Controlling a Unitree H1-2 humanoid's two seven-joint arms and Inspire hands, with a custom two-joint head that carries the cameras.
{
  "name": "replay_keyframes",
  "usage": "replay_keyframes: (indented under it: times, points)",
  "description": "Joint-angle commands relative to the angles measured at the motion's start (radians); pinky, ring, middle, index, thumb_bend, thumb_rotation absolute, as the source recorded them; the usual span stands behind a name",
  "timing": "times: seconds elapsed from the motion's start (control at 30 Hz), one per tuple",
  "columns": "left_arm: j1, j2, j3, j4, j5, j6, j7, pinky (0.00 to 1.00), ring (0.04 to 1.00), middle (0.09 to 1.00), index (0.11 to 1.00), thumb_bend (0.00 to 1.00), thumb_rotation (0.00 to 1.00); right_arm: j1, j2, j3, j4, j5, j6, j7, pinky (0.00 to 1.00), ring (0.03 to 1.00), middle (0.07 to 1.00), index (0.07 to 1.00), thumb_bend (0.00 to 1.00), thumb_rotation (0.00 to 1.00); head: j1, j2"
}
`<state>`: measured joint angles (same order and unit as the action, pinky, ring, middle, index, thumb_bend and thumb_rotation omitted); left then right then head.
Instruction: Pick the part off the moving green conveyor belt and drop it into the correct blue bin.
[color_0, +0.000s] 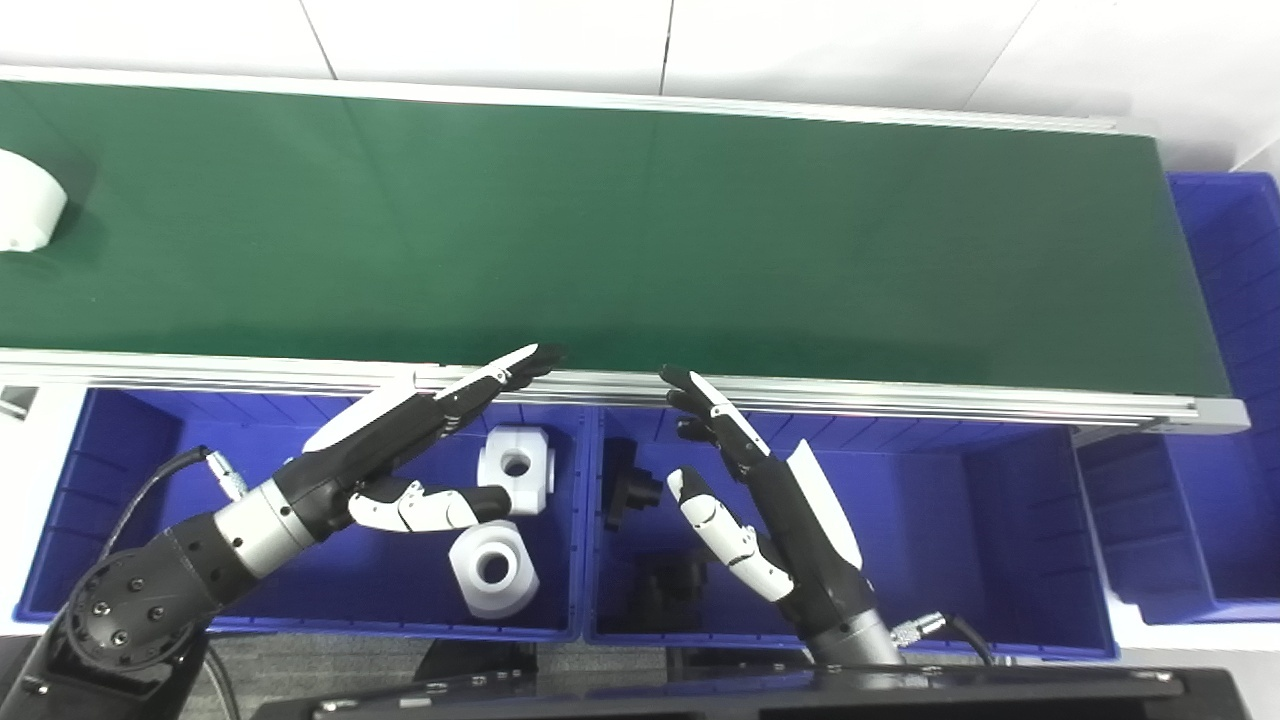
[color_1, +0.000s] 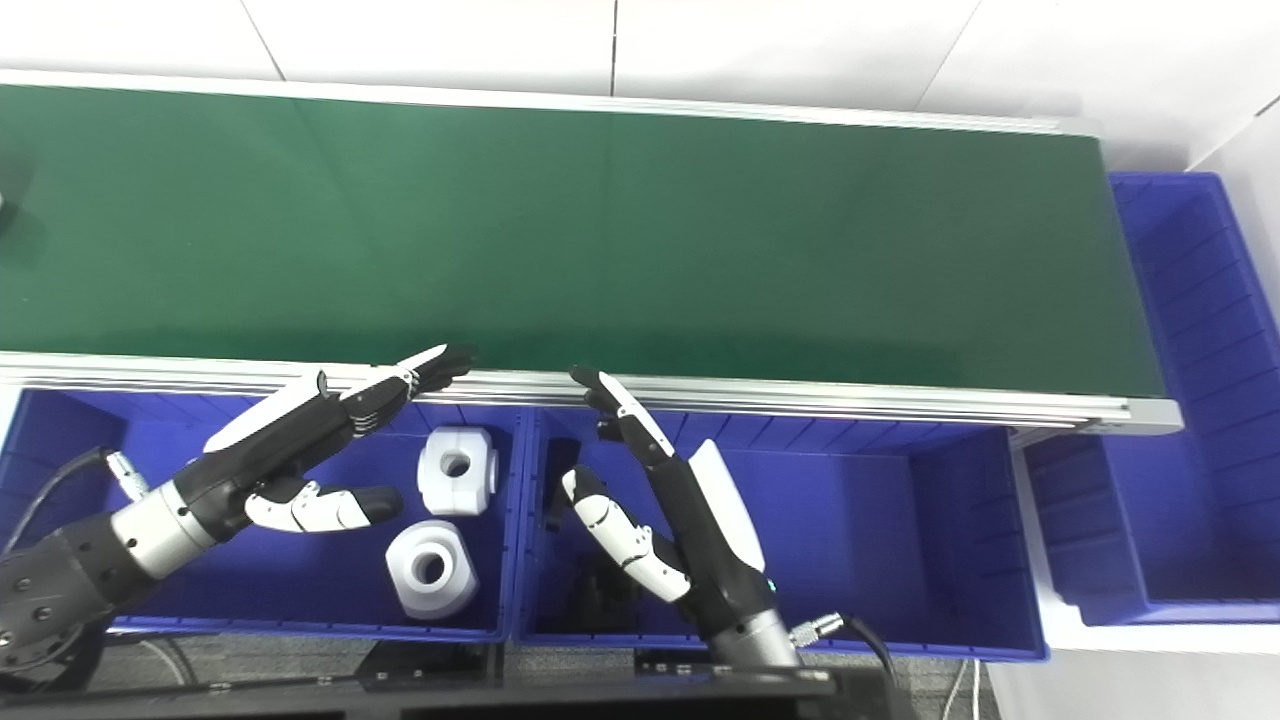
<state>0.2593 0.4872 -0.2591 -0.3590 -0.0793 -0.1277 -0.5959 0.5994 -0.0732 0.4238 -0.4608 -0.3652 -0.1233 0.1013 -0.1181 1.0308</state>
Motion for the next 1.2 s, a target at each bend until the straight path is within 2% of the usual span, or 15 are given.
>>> replay_keyframes:
  times: [0.0, 0.3, 0.5, 0.73, 1.17]
  points:
    - [-0.016, 0.017, 0.006, -0.031, -0.007, -0.003, 0.001, 1.00, 1.000, 1.000, 1.000, 0.34, 0.69, 0.000, 0.012, 0.005, -0.022, 0.009, -0.018, -0.008, 0.85, 0.918, 0.946, 0.930, 0.36, 0.88, 0.004, 0.002]
    - [-0.022, 0.020, 0.008, -0.023, -0.013, -0.006, -0.003, 1.00, 1.000, 1.000, 1.000, 0.36, 0.69, -0.002, 0.013, 0.003, -0.023, 0.010, -0.014, -0.009, 0.84, 0.909, 0.942, 0.925, 0.33, 0.86, 0.006, 0.003]
    - [-0.023, 0.019, 0.009, -0.018, -0.012, -0.020, -0.006, 1.00, 1.000, 1.000, 1.000, 0.35, 0.70, -0.001, 0.013, 0.003, -0.020, 0.009, -0.018, -0.010, 0.84, 0.908, 0.941, 0.926, 0.34, 0.86, 0.005, 0.000]
    - [-0.025, 0.022, 0.009, -0.023, -0.011, -0.007, -0.006, 1.00, 1.000, 1.000, 1.000, 0.36, 0.69, -0.002, 0.014, 0.002, -0.027, 0.005, -0.009, -0.008, 0.84, 0.912, 0.943, 0.923, 0.35, 0.88, 0.007, 0.006]
    - [-0.038, 0.026, 0.011, -0.015, -0.013, -0.022, -0.008, 1.00, 1.000, 1.000, 1.000, 0.35, 0.69, -0.014, 0.014, 0.001, -0.027, 0.009, -0.008, -0.006, 0.84, 0.909, 0.941, 0.922, 0.32, 0.84, 0.009, 0.003]
